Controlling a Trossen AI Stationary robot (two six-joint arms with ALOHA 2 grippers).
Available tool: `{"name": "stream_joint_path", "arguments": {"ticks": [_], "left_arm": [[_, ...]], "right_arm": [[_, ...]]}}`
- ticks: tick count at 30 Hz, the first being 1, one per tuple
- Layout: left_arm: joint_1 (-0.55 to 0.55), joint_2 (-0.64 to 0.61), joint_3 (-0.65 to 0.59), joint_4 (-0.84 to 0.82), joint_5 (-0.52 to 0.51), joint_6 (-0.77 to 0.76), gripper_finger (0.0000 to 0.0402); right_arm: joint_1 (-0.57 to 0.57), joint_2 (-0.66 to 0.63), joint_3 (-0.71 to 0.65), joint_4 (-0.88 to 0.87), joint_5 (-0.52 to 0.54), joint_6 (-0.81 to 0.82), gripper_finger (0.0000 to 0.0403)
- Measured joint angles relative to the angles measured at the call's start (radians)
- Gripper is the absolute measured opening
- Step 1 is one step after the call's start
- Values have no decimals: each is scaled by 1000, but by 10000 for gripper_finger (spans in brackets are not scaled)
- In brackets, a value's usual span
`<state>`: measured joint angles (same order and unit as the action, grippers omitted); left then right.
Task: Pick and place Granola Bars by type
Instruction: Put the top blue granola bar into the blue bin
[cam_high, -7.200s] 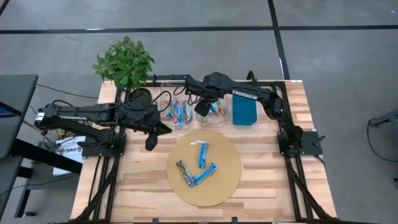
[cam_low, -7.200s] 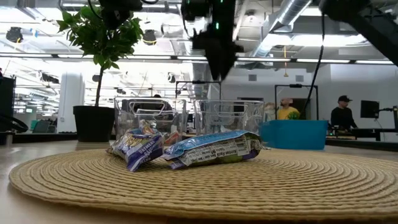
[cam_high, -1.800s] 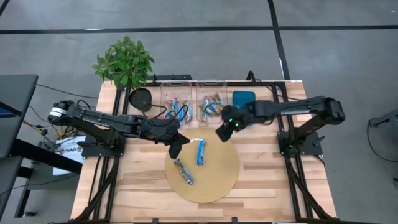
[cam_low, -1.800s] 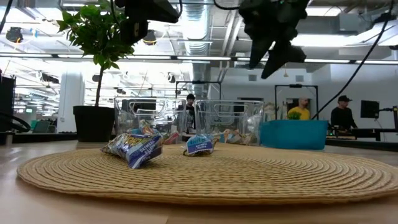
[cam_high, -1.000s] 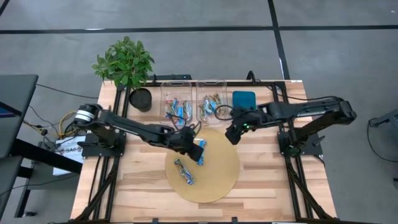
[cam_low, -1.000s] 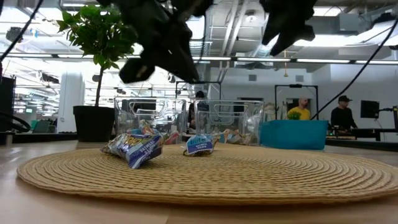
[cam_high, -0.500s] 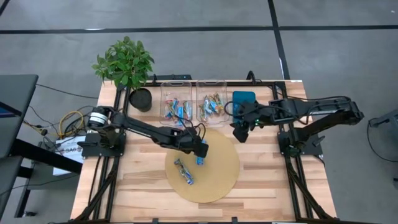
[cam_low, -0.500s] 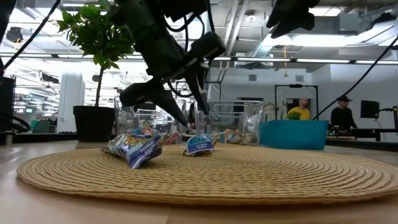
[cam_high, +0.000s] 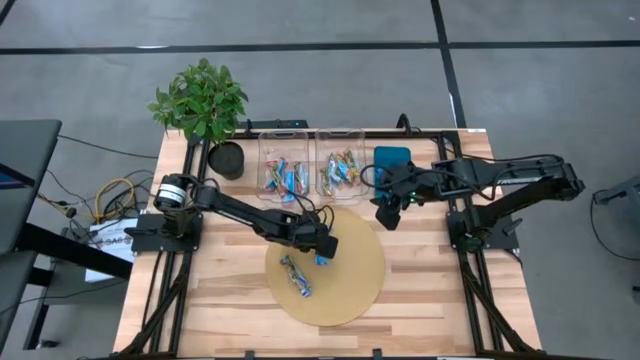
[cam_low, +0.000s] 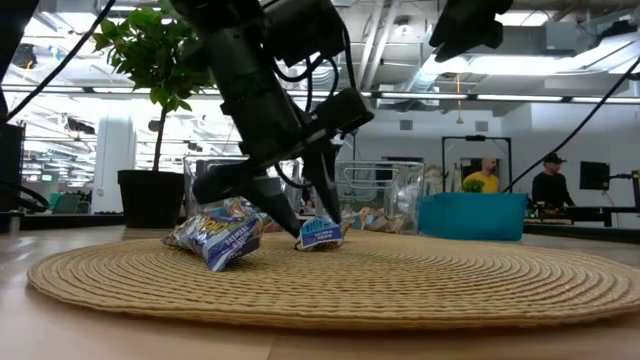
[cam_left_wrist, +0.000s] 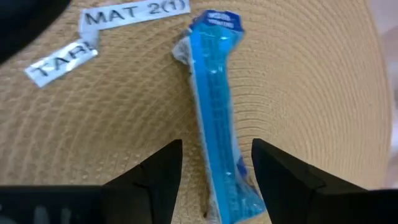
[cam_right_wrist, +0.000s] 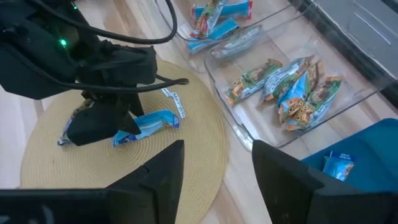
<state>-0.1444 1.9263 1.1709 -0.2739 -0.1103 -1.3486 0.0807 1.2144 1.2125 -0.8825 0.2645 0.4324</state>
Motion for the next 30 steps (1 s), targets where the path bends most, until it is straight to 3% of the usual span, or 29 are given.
{"name": "stream_joint_path", "arguments": {"ticks": [4,13,20,30], "left_arm": [[0,0,0,2,20,-2,156],[0,6,0,8,38,10,19],[0,-4,0,69,5,10,28],[3,-154,89,45,-229,158,14]], "right_arm": [[0,0,0,0,0,-22,175],[-1,0,0,0,0,-23,168],[-33,0,0,-5,0,-23,166],[-105,-6,-1,-76,-15,-49,166]]}}
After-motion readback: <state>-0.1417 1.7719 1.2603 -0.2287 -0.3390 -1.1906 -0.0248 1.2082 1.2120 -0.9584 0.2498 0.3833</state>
